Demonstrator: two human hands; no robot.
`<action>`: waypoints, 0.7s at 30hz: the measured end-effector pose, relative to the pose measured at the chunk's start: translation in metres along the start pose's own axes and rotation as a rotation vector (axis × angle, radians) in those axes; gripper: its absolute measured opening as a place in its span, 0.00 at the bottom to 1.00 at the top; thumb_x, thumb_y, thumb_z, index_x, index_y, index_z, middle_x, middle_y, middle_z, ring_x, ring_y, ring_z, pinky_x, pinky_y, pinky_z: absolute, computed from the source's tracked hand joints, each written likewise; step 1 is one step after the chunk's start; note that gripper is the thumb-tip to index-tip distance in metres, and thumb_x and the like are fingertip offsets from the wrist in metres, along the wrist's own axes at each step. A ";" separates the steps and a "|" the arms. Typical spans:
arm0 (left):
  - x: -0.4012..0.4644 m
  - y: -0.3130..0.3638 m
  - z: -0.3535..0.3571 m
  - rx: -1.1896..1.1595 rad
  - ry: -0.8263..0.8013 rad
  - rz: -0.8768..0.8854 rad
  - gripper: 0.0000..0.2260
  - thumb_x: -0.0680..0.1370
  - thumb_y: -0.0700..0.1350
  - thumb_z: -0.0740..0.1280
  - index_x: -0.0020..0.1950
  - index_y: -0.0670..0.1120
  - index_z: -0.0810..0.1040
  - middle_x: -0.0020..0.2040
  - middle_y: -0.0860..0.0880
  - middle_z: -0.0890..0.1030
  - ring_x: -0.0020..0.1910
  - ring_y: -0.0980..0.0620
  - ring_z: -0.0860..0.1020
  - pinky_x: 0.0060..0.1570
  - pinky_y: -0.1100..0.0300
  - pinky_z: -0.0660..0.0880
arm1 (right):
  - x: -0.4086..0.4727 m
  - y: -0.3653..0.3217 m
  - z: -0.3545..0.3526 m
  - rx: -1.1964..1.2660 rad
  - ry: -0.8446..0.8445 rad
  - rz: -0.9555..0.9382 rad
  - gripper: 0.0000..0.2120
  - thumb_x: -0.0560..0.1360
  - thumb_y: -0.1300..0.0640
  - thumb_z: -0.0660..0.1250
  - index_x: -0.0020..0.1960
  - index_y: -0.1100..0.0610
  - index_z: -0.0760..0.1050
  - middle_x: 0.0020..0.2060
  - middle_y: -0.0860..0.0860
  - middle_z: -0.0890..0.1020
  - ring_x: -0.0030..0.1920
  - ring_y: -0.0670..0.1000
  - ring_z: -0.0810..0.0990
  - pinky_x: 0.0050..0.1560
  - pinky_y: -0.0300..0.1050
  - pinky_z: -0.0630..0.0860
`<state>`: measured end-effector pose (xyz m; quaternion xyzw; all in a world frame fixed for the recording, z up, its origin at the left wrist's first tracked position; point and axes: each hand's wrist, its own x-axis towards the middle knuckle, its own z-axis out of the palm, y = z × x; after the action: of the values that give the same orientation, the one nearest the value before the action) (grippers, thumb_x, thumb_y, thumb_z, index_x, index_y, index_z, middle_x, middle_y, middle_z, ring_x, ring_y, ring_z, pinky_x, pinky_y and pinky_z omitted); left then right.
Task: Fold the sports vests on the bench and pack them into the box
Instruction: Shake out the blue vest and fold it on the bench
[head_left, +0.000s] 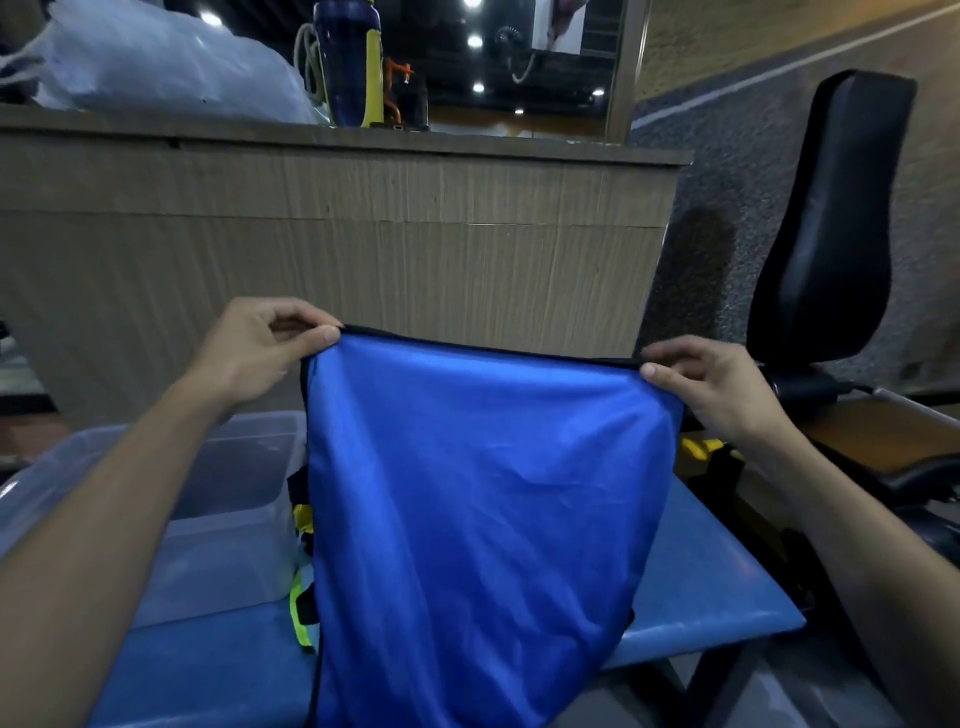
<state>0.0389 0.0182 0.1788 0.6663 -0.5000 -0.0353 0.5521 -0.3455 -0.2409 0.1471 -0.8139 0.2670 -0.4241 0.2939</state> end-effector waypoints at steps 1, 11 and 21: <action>0.000 -0.001 0.000 -0.024 0.000 -0.023 0.04 0.76 0.40 0.74 0.49 0.47 0.86 0.46 0.54 0.87 0.47 0.60 0.84 0.49 0.67 0.78 | 0.000 -0.002 -0.001 -0.035 -0.009 -0.009 0.13 0.72 0.46 0.74 0.50 0.55 0.84 0.37 0.53 0.87 0.42 0.49 0.85 0.48 0.54 0.81; -0.008 0.002 -0.019 0.118 -0.145 -0.034 0.09 0.76 0.39 0.75 0.54 0.49 0.85 0.44 0.50 0.87 0.45 0.59 0.83 0.49 0.69 0.78 | -0.009 -0.024 -0.006 0.083 -0.140 0.004 0.14 0.76 0.51 0.71 0.40 0.62 0.81 0.33 0.56 0.83 0.35 0.44 0.77 0.37 0.37 0.73; -0.010 0.018 -0.032 0.303 -0.220 -0.027 0.03 0.78 0.44 0.73 0.50 0.49 0.86 0.46 0.51 0.87 0.48 0.54 0.84 0.53 0.56 0.81 | -0.013 -0.021 -0.020 0.271 -0.310 0.254 0.30 0.54 0.35 0.84 0.42 0.57 0.84 0.39 0.57 0.84 0.41 0.52 0.81 0.43 0.45 0.80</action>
<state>0.0419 0.0492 0.1997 0.7405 -0.5480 -0.0397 0.3869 -0.3650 -0.2224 0.1645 -0.7823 0.2596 -0.2854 0.4889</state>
